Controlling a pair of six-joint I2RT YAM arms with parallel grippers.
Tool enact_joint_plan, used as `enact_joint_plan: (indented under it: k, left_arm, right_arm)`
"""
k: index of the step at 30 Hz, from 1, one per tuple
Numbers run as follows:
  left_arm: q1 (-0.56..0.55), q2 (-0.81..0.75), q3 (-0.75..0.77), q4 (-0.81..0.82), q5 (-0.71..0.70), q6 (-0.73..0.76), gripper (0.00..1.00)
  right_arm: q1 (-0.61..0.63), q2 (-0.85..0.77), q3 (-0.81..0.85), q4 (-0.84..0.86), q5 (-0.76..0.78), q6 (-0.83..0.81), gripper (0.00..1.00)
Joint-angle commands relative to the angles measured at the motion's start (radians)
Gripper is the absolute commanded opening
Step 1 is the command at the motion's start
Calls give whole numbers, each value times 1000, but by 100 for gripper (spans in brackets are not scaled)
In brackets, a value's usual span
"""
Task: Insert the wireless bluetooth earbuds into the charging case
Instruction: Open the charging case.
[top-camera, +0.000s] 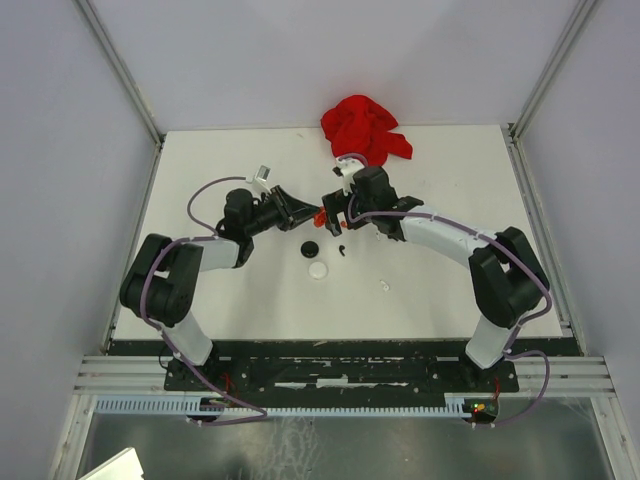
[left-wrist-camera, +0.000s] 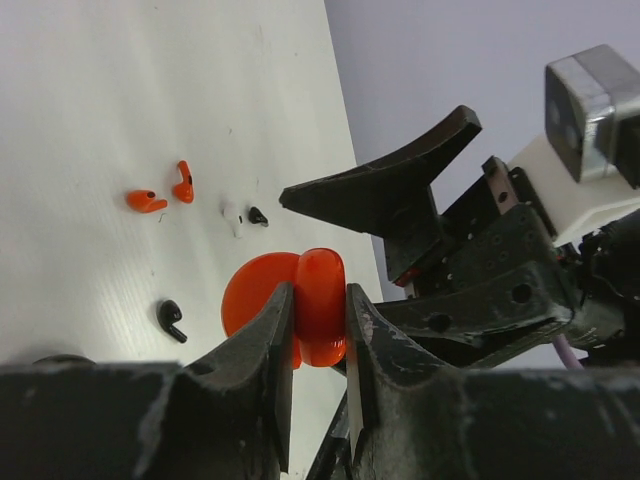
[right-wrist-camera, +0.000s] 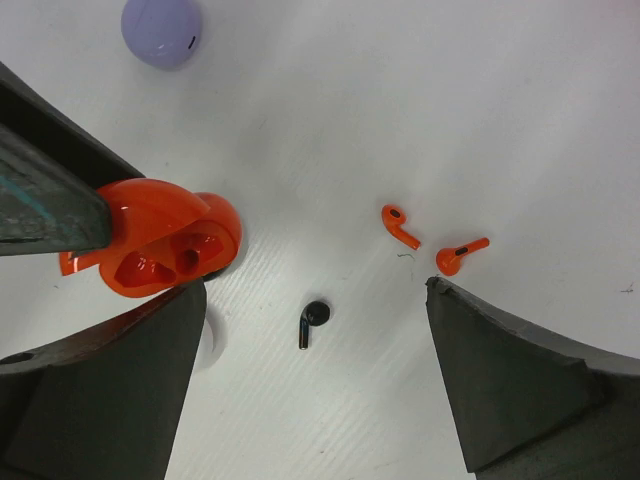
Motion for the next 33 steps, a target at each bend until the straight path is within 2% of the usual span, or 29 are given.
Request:
enact_joint_plan:
  k: [1, 8, 15, 24, 28, 33]
  left_arm:
    - [-10, -38, 38, 89, 38, -52, 3]
    - [36, -55, 11, 85, -37, -105, 3]
    - [101, -67, -74, 247, -106, -262, 3]
    - [117, -107, -117, 255, -99, -263, 3]
    - [125, -113, -132, 260, -93, -263, 3]
    - [133, -114, -139, 265, -87, -262, 3]
  right_arm:
    - [0, 15, 38, 47, 37, 17, 99]
    - [-11, -17, 20, 19, 115, 27, 100]
    - [-13, 43, 113, -133, 207, 27, 96]
    - [-13, 240, 369, -354, 178, -137, 82]
    - [-13, 304, 444, -437, 199, -208, 81]
    - [-13, 341, 456, -447, 222, -239, 81]
